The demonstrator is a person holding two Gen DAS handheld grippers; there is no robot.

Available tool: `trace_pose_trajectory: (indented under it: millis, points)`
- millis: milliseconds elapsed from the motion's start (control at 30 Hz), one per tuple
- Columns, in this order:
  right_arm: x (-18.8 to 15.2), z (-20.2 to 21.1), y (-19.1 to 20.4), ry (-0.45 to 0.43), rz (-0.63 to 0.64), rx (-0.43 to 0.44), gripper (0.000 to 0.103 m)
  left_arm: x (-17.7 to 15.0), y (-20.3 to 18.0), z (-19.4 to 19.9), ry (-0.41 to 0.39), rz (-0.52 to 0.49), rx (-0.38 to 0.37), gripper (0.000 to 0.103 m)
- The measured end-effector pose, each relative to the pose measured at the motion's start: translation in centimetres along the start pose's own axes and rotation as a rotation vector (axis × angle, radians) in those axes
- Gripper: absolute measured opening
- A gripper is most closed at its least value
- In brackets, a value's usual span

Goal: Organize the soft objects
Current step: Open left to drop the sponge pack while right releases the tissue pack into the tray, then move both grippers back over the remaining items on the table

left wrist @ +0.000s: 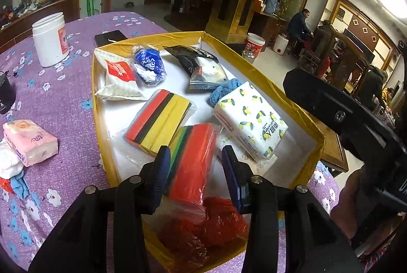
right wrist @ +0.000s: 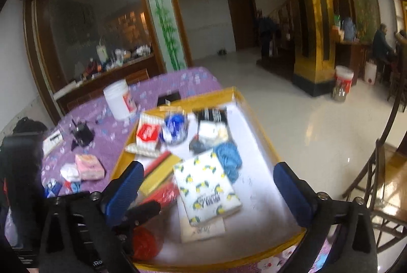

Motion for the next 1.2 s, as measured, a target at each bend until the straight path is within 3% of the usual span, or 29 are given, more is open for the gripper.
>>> trace_pose_trajectory:
  millis: [133, 233, 300, 667, 700, 767, 833, 1200]
  points:
    - [0.4, 0.8, 0.2, -0.030, 0.013, -0.006, 0.103, 0.1, -0.2, 0.2, -0.011, -0.006, 0.001, 0.040]
    - [0.5, 2.0, -0.9, -0.112, -0.062, -0.043, 0.103, 0.1, -0.5, 0.2, -0.010, -0.018, 0.007, 0.040]
    - [0.5, 2.0, -1.2, -0.102, -0.059, -0.066, 0.102, 0.0, -0.6, 0.2, -0.013, -0.029, 0.020, 0.040]
    - [0.6, 2.6, -0.5, -0.139, -0.028, 0.020, 0.102, 0.6, -1.3, 1.4, -0.075, -0.093, 0.075, 0.040]
    - [0.6, 2.5, -0.5, -0.127, -0.029, 0.022, 0.102, 0.8, -1.4, 1.8, -0.090, -0.102, 0.083, 0.043]
    - [0.6, 2.5, -0.8, -0.119, -0.047, 0.010, 0.102, 1.2, -1.6, 2.5, -0.123, -0.112, 0.098, 0.069]
    - [0.6, 2.7, -1.0, -0.112, -0.058, 0.009, 0.102, 1.5, -1.7, 3.6, -0.174, -0.119, 0.119, 0.075]
    - [1.3, 4.1, -1.3, -0.152, -0.076, 0.001, 0.102, 1.8, -2.3, 6.1, -0.210, -0.167, 0.141, 0.077]
Point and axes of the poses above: each gripper's, at about its wrist camera, not at the fingertips, and z roughly against the way its jaws point, y to its left, x to its top, the point moved 4 cm from there along -z, roughly the way its jaws point, and after that the axes turned 6 degrees about -y, right-handed, at the moved point
